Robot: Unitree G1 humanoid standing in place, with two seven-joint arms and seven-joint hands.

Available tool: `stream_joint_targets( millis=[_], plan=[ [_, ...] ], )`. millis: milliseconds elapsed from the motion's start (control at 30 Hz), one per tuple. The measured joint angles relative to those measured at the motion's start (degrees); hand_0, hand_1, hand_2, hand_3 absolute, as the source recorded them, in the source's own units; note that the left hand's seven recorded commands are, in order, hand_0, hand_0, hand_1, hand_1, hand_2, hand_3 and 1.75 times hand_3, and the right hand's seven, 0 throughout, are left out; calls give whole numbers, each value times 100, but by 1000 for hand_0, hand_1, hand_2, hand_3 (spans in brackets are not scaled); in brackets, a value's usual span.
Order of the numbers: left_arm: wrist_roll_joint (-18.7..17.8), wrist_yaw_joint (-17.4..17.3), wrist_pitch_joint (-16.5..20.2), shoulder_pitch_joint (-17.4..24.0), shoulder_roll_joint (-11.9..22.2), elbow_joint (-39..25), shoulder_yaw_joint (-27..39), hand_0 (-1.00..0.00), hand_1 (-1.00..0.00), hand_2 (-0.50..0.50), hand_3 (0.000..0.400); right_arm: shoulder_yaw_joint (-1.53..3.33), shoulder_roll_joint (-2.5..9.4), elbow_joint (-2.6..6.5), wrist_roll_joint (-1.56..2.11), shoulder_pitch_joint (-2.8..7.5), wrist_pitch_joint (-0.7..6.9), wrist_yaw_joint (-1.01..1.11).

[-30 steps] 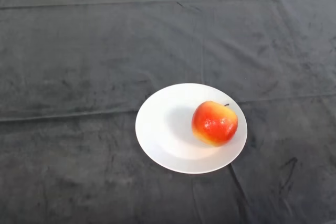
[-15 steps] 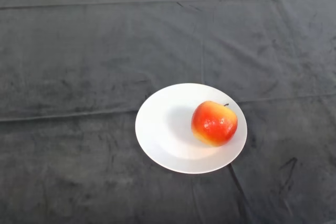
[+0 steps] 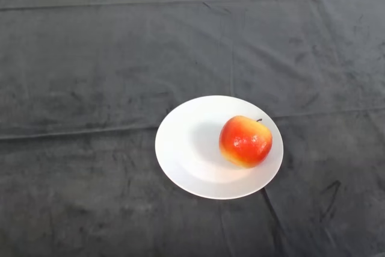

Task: Move the apple to the plate

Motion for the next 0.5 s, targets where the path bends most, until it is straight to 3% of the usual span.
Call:
stream_joint_targets(
  millis=[500],
  plan=[
    [-8, 13, 0, 0, 2, 0, -58, 0, 0, 0, 0, 0, 0, 0, 1, 0, 0, 0]
  ],
)
